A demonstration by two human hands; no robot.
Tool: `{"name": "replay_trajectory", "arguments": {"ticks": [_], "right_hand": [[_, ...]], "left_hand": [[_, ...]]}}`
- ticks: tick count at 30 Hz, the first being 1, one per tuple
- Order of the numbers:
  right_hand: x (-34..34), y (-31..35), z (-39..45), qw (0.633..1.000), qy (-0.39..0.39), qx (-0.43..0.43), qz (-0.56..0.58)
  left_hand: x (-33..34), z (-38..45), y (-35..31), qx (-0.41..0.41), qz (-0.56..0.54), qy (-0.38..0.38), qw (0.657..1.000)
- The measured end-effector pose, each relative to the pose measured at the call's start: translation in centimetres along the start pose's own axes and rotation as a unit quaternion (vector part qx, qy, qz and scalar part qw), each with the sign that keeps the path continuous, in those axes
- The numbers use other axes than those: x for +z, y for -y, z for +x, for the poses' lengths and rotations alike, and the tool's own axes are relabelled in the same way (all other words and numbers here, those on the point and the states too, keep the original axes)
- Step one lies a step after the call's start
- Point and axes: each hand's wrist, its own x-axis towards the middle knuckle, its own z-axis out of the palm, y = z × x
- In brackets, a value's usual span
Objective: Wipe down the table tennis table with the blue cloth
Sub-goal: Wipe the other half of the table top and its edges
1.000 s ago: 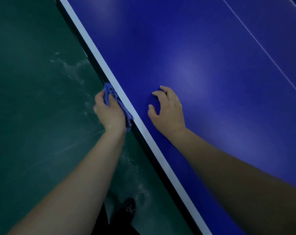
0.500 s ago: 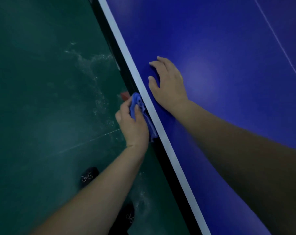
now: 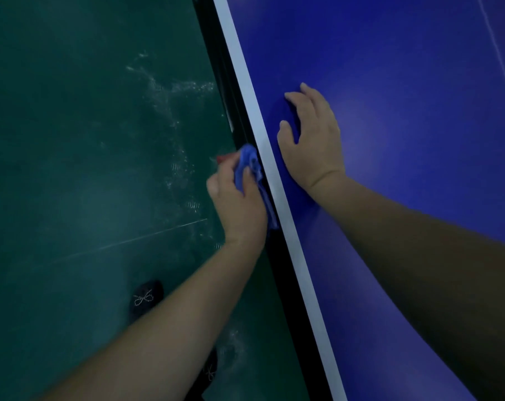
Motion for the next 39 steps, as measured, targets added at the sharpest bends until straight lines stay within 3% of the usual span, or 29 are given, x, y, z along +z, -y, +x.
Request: {"name": "replay_trajectory", "arguments": {"ticks": [5, 8, 12, 16, 19, 22, 25, 29, 33, 36, 39], "right_hand": [[0.0, -0.1, 0.4, 1.000, 0.006, 0.004, -0.003], [-0.1, 0.0, 0.4, 1.000, 0.008, 0.006, -0.004], [-0.3, 0.0, 0.4, 1.000, 0.013, 0.010, -0.006], [-0.2, 0.1, 0.4, 1.000, 0.015, 0.014, -0.007], [-0.1, 0.0, 0.4, 1.000, 0.014, 0.016, 0.000], [0.0, -0.1, 0.4, 1.000, 0.015, 0.015, -0.005], [-0.1, -0.2, 0.3, 1.000, 0.018, 0.015, -0.008], [0.0, -0.2, 0.3, 1.000, 0.013, 0.018, -0.002], [0.1, -0.1, 0.4, 1.000, 0.007, 0.015, 0.002], [0.0, -0.2, 0.4, 1.000, 0.009, 0.011, 0.001], [0.1, -0.4, 0.4, 1.000, 0.015, 0.007, -0.003]], "left_hand": [[1.3, 9.2, -3.2, 0.004, 0.026, -0.017, 1.000], [1.0, 7.4, -2.0, -0.028, 0.027, -0.012, 0.999], [0.6, 3.0, -1.0, -0.007, -0.004, -0.014, 1.000], [1.7, 9.2, -4.6, 0.037, 0.014, -0.028, 0.999], [1.9, 12.4, -4.8, 0.005, 0.033, -0.029, 0.999], [1.1, 9.3, -2.5, -0.046, 0.036, -0.003, 0.998], [0.8, 5.7, -1.7, -0.021, 0.020, -0.010, 1.000], [2.1, 10.5, -5.3, 0.037, 0.012, -0.027, 0.999], [2.4, 15.6, -6.8, -0.015, 0.036, -0.030, 0.999], [1.8, 12.2, -4.6, -0.052, 0.044, -0.027, 0.997], [1.2, 7.6, -2.7, -0.025, 0.034, -0.022, 0.999]]}}
